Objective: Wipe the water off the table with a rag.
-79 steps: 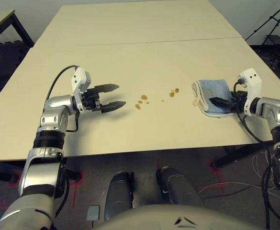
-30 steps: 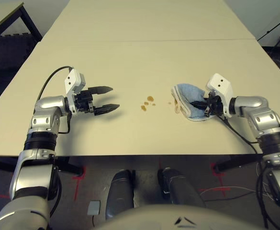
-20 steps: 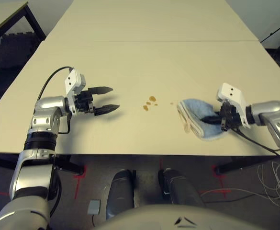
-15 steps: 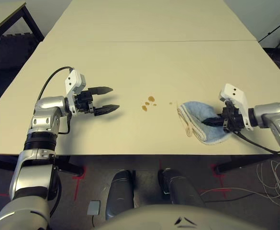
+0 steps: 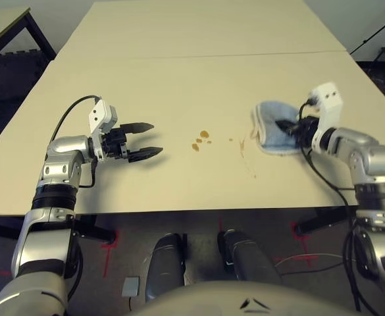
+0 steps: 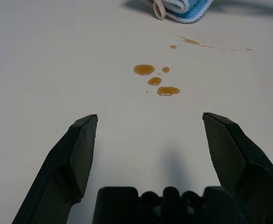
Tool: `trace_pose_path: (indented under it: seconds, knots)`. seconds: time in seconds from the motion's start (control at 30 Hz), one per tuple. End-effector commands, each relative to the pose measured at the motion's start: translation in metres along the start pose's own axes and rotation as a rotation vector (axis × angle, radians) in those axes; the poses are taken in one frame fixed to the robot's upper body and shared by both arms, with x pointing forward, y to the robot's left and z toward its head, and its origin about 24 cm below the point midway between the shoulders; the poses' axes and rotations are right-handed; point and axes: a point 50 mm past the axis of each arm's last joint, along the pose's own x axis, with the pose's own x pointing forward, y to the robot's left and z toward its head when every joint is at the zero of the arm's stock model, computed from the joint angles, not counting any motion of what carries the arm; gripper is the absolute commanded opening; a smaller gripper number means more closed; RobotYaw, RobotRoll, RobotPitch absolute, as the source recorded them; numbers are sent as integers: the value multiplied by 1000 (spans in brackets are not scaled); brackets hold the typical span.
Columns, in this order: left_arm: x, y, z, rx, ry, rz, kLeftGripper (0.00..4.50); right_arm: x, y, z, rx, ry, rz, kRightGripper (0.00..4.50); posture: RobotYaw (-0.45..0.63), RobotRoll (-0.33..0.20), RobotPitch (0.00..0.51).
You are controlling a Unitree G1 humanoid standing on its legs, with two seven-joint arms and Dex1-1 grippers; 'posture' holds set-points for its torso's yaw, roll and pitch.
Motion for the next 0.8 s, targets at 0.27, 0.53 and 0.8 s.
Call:
trace_pose_path:
  seconds: [0.27, 0.53, 0.8]
  knots:
    - [-15, 2, -6, -3, 52, 12, 4500, -1, 38, 6, 88, 50, 179, 53, -248, 0, 124]
    - [-26, 2, -3, 6, 68, 12, 4500, 12, 63, -38, 63, 176, 183, 53, -221, 0, 133]
    - [-32, -3, -5, 7, 91, 0, 4500, 29, 74, -66, -28, 250, 179, 53, -197, 0, 140]
